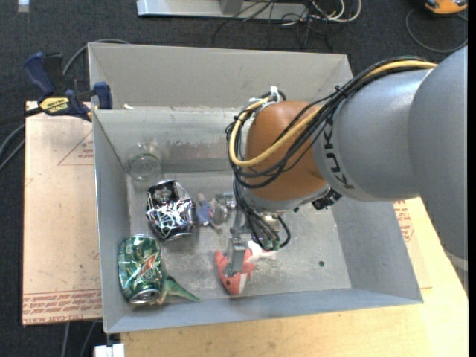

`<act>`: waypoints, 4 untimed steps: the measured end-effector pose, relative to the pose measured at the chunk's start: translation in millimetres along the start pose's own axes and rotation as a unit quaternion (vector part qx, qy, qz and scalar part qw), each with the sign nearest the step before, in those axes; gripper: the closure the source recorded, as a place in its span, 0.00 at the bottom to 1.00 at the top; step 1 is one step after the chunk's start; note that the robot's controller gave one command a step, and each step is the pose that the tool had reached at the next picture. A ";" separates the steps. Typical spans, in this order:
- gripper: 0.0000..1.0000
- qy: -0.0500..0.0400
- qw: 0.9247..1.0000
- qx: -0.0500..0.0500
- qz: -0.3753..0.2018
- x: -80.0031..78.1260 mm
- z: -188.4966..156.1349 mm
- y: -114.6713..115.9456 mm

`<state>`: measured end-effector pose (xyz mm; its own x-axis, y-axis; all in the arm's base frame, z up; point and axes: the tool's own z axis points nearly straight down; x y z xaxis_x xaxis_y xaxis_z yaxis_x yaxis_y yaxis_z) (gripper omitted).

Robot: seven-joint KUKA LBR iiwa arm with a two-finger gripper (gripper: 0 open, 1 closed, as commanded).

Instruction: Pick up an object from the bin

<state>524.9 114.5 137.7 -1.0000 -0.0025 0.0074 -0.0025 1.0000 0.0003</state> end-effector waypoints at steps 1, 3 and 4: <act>0.00 -0.004 1.000 0.000 0.002 -1.9 -4.4 -0.7; 1.00 -0.003 0.999 -0.002 -0.036 14.8 61.8 -66.8; 1.00 -0.003 0.999 -0.002 -0.036 14.7 61.7 -66.9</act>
Offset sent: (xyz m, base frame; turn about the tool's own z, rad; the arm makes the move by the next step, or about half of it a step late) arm -0.0159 -0.0755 -0.0677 0.1582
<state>509.9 47.6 76.1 -0.9973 -0.0735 0.0002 -0.0735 0.9973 0.0039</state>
